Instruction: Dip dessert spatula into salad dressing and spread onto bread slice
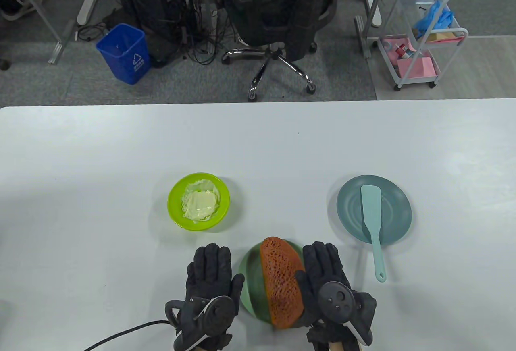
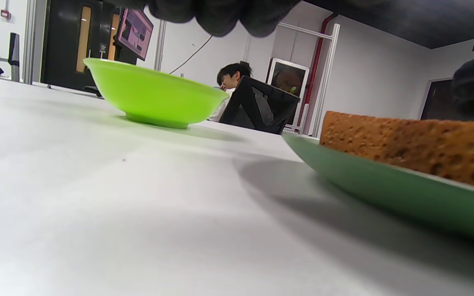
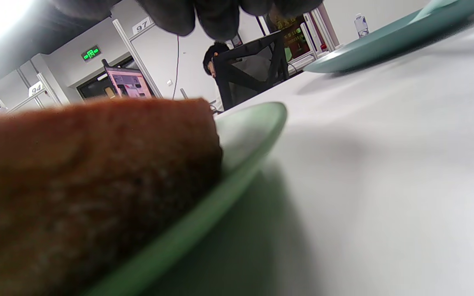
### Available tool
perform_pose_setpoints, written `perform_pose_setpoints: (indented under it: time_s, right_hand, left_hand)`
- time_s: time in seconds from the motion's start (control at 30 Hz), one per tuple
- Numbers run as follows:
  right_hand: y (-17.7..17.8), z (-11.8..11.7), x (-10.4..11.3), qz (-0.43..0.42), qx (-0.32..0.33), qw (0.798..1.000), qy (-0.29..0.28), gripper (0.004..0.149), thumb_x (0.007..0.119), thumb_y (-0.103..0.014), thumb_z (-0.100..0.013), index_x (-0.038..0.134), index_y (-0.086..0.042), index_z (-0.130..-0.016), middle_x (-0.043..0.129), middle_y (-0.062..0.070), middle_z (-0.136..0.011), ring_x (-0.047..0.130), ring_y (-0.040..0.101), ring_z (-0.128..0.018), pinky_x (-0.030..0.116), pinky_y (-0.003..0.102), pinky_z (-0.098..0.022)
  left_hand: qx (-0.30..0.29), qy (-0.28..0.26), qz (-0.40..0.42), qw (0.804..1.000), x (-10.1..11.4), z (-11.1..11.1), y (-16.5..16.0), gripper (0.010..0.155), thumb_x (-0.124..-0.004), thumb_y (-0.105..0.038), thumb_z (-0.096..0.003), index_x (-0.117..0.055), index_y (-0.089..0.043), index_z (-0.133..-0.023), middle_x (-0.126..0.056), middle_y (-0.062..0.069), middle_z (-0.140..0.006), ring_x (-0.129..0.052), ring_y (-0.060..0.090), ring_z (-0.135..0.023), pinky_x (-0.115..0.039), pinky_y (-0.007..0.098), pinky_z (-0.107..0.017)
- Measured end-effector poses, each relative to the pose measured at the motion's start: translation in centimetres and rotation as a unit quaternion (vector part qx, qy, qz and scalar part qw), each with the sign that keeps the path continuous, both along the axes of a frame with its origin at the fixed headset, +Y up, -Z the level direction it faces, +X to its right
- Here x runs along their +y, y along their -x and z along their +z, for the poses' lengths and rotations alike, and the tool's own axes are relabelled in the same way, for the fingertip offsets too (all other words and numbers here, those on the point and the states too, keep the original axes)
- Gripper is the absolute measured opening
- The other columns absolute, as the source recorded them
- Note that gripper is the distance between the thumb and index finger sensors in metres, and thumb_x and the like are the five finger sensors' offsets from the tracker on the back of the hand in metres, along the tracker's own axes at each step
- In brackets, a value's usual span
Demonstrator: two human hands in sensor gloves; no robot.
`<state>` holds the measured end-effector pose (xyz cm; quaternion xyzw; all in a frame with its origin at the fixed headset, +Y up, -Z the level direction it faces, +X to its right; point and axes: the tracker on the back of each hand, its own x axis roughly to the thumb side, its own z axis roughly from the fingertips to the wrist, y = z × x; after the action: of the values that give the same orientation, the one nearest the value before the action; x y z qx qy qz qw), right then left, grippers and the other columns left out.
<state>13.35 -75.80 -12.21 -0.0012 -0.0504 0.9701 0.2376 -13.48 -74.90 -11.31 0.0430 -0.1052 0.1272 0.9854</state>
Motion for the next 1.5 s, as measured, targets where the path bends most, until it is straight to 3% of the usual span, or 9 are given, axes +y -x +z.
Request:
perform_pose_setpoints:
  time_s: [0.23, 0.47, 0.67, 0.83, 1.13, 1.33, 1.5]
  right_hand:
    - [0.2, 0.1, 0.5, 0.004, -0.001, 1.0, -0.013, 0.062, 0.056, -0.058, -0.052, 0.044, -0.036, -0.109, 0.042, -0.001, -0.118, 0.033, 0.026, -0.113, 0.044, 0.044, -0.082]
    - [-0.1, -0.8, 3.3, 0.006, -0.018, 0.999, -0.03, 0.062, 0.058, -0.056, -0.053, 0.046, -0.034, -0.11, 0.042, 0.001, -0.119, 0.031, 0.027, -0.114, 0.041, 0.046, -0.082]
    - [-3.1, -2.6, 5.7, -0.02, -0.058, 0.998, 0.033, 0.062, 0.061, -0.054, -0.054, 0.043, -0.035, -0.11, 0.037, -0.001, -0.12, 0.03, 0.028, -0.115, 0.04, 0.046, -0.084]
    - [-7.3, -3.3, 6.6, 0.052, -0.109, 0.992, 0.032, 0.062, 0.063, -0.054, -0.054, 0.044, -0.035, -0.11, 0.04, 0.0, -0.12, 0.037, 0.029, -0.115, 0.045, 0.046, -0.083]
    - [-13.6, -3.1, 4.2, 0.133, -0.153, 0.976, 0.073, 0.064, 0.072, -0.045, -0.055, 0.038, -0.04, -0.109, 0.044, 0.001, -0.119, 0.056, 0.033, -0.111, 0.059, 0.043, -0.079]
    - [-16.2, -3.0, 1.7, 0.055, -0.134, 0.984, 0.107, 0.067, 0.08, -0.03, -0.055, 0.04, -0.039, -0.108, 0.042, 0.001, -0.118, 0.055, 0.03, -0.111, 0.058, 0.042, -0.08]
    - [-16.5, -3.0, 0.9, 0.08, -0.102, 0.988, 0.085, 0.073, 0.09, -0.018, -0.051, 0.047, -0.042, -0.105, 0.043, -0.003, -0.117, 0.058, 0.027, -0.111, 0.058, 0.042, -0.079]
  left_hand:
    - [-0.001, 0.005, 0.006, 1.0, -0.1, -0.1, 0.1, 0.07, -0.045, -0.05, -0.0618, -0.047, -0.008, -0.117, -0.042, 0.026, -0.118, -0.045, 0.054, -0.107, -0.046, 0.064, -0.072]
    - [-0.004, 0.007, 0.028, 1.0, 0.1, -0.1, 0.5, 0.069, -0.046, -0.05, -0.062, -0.048, -0.008, -0.117, -0.043, 0.026, -0.118, -0.046, 0.054, -0.107, -0.047, 0.064, -0.072]
    - [-0.008, 0.017, 0.04, 0.999, -0.1, -0.3, 0.6, 0.069, -0.047, -0.051, -0.0621, -0.05, -0.008, -0.117, -0.044, 0.025, -0.118, -0.047, 0.054, -0.107, -0.047, 0.064, -0.072]
    - [-0.006, 0.018, 0.05, 0.999, -0.1, -0.4, 0.9, 0.069, -0.047, -0.05, -0.0623, -0.05, -0.008, -0.117, -0.044, 0.025, -0.118, -0.047, 0.054, -0.106, -0.047, 0.064, -0.072]
    - [-0.002, 0.024, 0.043, 0.999, -0.2, -0.6, 0.9, 0.071, -0.052, -0.054, -0.0624, -0.052, -0.009, -0.117, -0.045, 0.026, -0.118, -0.047, 0.054, -0.107, -0.048, 0.065, -0.072]
    - [0.0, 0.028, 0.036, 0.999, -0.3, -0.6, 0.8, 0.07, -0.052, -0.054, -0.0625, -0.053, -0.01, -0.117, -0.046, 0.025, -0.118, -0.048, 0.054, -0.107, -0.048, 0.065, -0.072]
    - [0.003, 0.032, 0.034, 0.999, -0.3, -0.7, 0.8, 0.071, -0.053, -0.054, -0.0626, -0.053, -0.009, -0.117, -0.047, 0.025, -0.118, -0.048, 0.054, -0.106, -0.048, 0.064, -0.072]
